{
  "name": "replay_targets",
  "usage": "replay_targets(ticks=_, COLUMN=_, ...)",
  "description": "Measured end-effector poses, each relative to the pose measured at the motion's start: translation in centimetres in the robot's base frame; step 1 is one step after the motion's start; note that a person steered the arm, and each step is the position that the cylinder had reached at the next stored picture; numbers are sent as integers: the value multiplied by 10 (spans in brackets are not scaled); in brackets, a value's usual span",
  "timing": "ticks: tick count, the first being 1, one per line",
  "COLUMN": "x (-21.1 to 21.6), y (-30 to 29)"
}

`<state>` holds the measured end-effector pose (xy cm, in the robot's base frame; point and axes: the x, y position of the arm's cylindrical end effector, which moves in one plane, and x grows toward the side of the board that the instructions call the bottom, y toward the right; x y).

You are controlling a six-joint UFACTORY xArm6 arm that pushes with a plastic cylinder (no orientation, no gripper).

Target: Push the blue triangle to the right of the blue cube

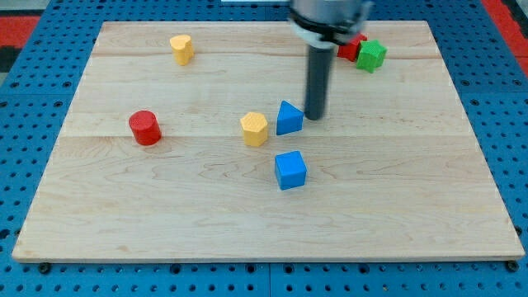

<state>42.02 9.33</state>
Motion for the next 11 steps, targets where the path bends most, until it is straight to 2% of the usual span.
replay_targets(ticks=1, x=-44, y=-30)
replay_targets(ticks=2, x=-75, y=-83)
replay_targets(ticks=3, x=-31, y=-111)
replay_targets(ticks=4, x=5, y=-59)
replay_targets(ticks=6, x=15, y=-17)
replay_targets(ticks=7, x=0, y=-7)
replay_targets(ticks=8, x=-1, y=58)
replay_targets(ticks=9, x=15, y=95)
replay_targets(ticks=10, x=47, y=36)
replay_targets(ticks=11, x=64, y=25)
